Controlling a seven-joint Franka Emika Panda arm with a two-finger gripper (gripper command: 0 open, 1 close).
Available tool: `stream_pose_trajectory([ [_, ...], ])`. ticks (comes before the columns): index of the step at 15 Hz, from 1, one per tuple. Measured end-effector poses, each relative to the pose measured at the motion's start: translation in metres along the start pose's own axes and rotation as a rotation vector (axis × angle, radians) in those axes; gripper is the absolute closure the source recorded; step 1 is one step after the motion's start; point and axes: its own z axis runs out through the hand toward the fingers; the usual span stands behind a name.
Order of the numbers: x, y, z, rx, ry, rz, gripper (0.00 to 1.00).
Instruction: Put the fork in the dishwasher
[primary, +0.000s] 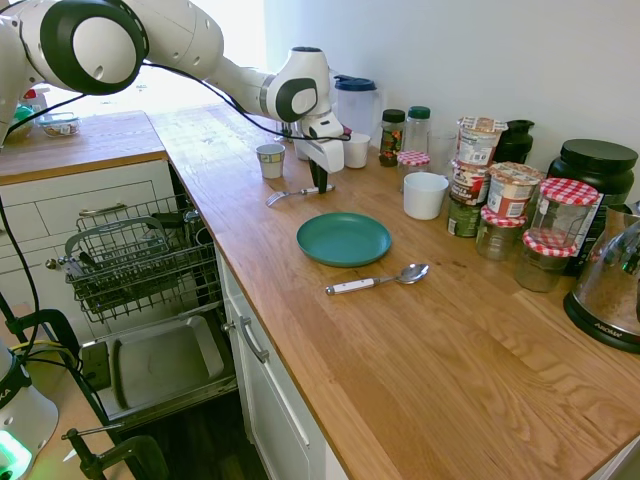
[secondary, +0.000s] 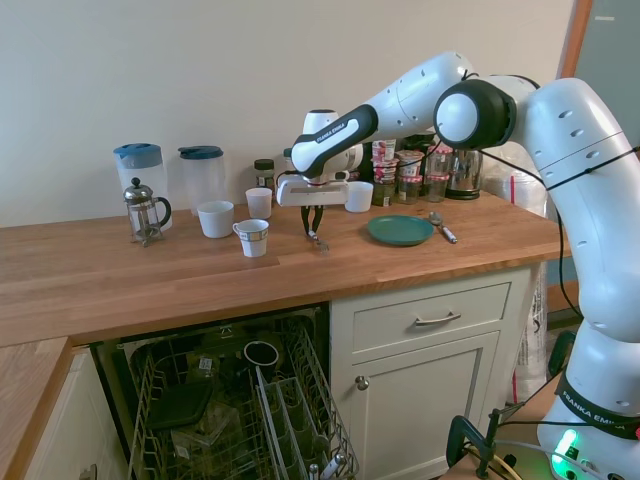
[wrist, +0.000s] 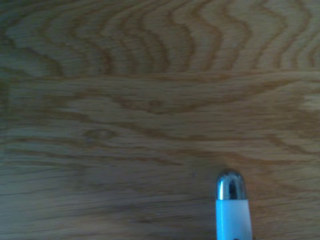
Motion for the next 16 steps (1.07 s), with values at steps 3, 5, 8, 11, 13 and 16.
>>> stream_pose_trajectory([
  [3,0.0,-0.002,-0.001,0.057,-0.045,-0.011,1.0],
  [5,-0.004,-0.006,-0.005,0.103,-0.056,-0.024,1.0],
  [8,-0.017,-0.007,-0.032,0.152,-0.044,-0.036,1.0],
  [11,-0.043,0.009,-0.069,0.179,-0.025,-0.061,1.0],
  [13,-0.067,0.024,-0.097,0.189,-0.016,-0.082,1.0],
  [16,-0.105,0.054,-0.145,0.222,-0.017,-0.116,1.0],
])
